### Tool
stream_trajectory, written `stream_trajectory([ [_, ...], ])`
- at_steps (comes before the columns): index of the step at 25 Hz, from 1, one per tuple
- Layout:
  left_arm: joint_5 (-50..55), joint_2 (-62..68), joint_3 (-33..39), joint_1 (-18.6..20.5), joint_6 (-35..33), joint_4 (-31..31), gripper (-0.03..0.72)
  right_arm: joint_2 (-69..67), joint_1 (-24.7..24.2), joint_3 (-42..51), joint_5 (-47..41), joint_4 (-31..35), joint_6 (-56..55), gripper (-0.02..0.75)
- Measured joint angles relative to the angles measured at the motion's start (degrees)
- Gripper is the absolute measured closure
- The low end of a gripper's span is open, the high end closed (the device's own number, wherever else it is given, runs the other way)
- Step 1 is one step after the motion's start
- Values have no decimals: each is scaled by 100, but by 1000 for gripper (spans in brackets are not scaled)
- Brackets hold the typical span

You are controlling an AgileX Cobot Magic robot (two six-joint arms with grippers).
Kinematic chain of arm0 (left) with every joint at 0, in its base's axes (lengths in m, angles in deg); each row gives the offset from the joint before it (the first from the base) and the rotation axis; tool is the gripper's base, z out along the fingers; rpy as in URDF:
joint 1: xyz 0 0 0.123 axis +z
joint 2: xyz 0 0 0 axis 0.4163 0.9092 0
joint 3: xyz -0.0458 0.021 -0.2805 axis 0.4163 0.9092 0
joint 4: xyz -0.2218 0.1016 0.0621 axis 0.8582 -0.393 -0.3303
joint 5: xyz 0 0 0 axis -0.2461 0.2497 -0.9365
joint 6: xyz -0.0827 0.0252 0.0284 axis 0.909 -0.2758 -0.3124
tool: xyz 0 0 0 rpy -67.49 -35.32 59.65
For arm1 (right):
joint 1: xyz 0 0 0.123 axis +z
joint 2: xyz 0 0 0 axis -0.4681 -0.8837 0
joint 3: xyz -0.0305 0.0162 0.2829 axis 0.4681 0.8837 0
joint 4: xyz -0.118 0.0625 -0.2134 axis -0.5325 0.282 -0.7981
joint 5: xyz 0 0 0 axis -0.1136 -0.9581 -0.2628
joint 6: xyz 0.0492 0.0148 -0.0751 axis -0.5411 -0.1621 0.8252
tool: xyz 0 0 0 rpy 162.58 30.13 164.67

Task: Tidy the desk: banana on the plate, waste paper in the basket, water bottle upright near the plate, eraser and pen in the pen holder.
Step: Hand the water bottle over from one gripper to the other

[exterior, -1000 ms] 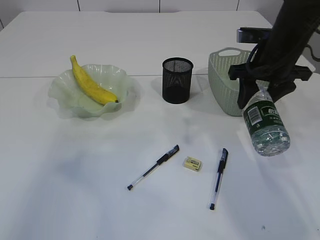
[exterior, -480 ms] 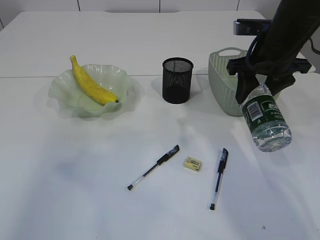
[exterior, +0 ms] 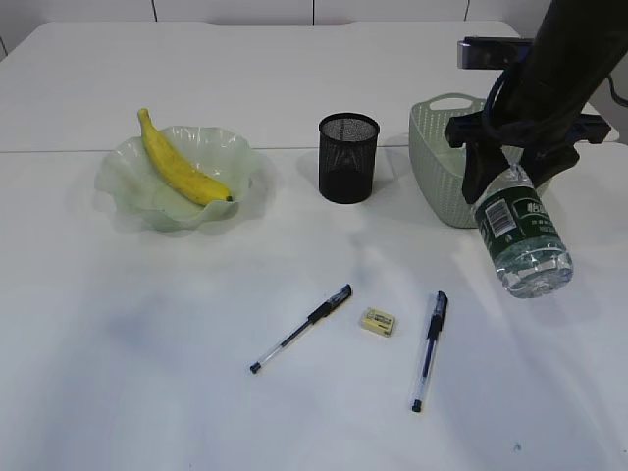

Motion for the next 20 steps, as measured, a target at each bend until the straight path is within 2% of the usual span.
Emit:
stream_trajectory([
  [6, 0, 0, 0, 0, 0, -37, 412, 0, 0, 0, 0, 45, 86, 333],
  [10, -29, 0, 0, 0, 0, -37, 412, 0, 0, 0, 174, 161, 647, 334],
  [20, -225, -235, 0, 0, 0, -37, 412, 15, 0, 0, 717, 1598, 2477, 335],
])
